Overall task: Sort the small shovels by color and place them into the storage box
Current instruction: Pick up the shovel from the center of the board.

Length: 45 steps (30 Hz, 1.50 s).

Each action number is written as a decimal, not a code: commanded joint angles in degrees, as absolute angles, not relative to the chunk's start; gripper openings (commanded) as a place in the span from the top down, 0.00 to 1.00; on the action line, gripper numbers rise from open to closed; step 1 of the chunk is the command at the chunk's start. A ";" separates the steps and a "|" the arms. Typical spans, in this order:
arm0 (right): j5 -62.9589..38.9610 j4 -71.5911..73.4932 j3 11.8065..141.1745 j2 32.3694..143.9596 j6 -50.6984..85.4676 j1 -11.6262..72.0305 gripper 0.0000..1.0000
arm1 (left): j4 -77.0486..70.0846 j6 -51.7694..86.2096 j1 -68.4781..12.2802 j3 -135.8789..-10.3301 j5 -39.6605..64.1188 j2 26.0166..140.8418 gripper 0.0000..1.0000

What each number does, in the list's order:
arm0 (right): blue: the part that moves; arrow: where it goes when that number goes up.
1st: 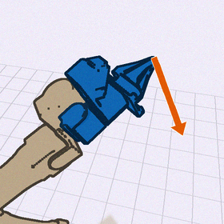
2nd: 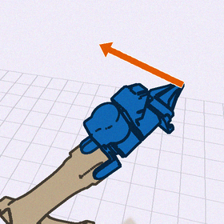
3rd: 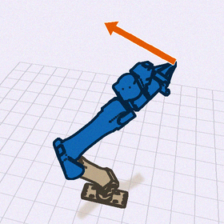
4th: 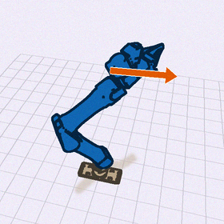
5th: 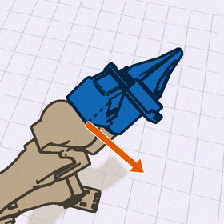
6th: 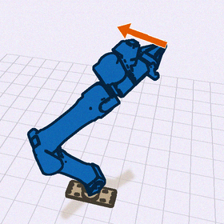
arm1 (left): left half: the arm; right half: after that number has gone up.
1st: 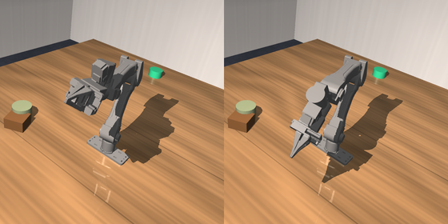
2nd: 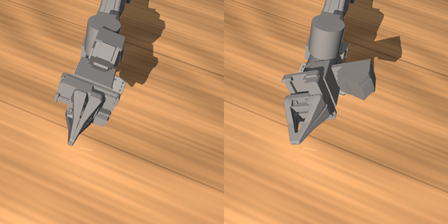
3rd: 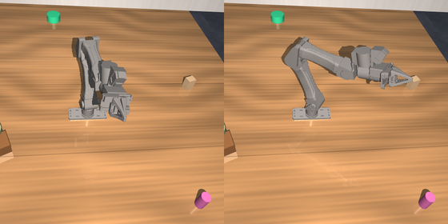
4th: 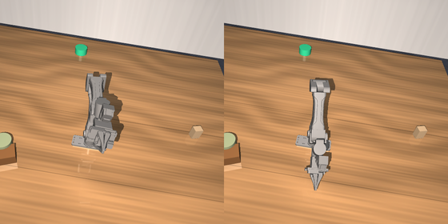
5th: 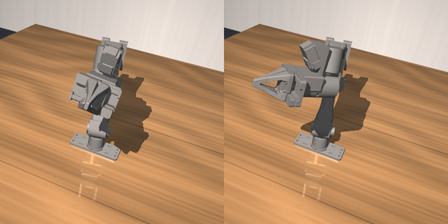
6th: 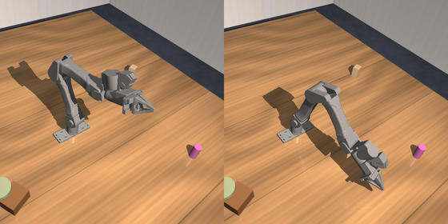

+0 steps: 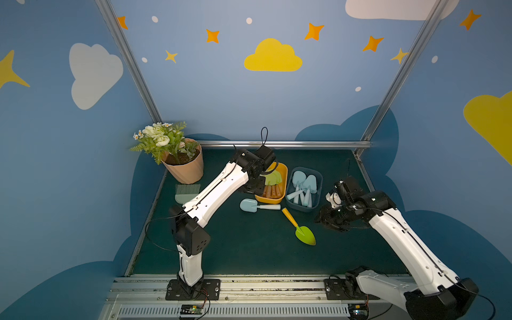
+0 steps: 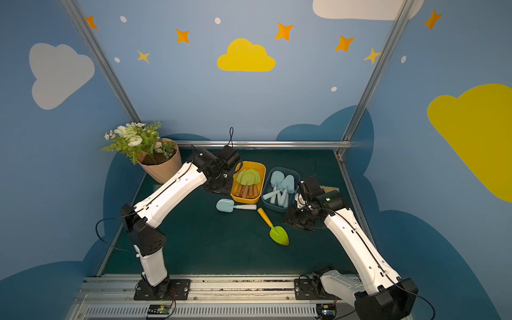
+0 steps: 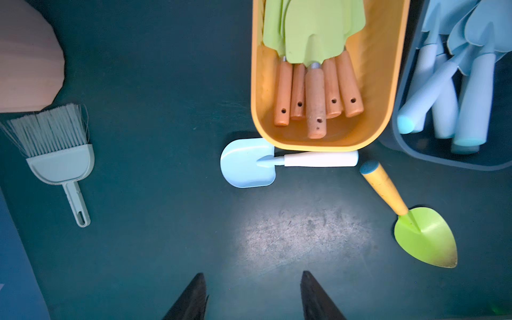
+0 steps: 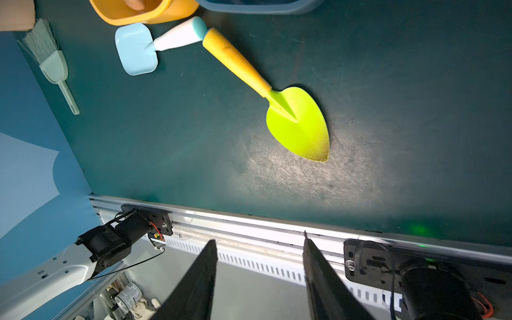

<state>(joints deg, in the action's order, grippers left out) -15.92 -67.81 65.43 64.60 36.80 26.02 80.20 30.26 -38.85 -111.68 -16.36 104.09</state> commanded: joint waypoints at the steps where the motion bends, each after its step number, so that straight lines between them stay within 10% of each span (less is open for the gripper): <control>1: -15.57 -65.61 64.28 65.10 40.04 28.55 0.49 | 77.68 32.69 -38.69 -105.21 -17.75 97.87 0.54; 23: -12.48 -63.28 62.50 70.09 40.61 32.97 0.48 | 67.70 28.61 -46.40 -81.89 -11.91 83.57 0.55; 45: -3.46 -73.22 63.42 56.01 32.68 23.79 0.48 | 53.57 -33.66 -54.59 -95.01 -4.17 106.77 0.55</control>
<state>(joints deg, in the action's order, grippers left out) -5.56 -69.65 62.65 56.45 35.27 24.97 56.73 -21.26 -54.52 -96.20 -5.39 105.12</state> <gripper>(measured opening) 0.522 0.446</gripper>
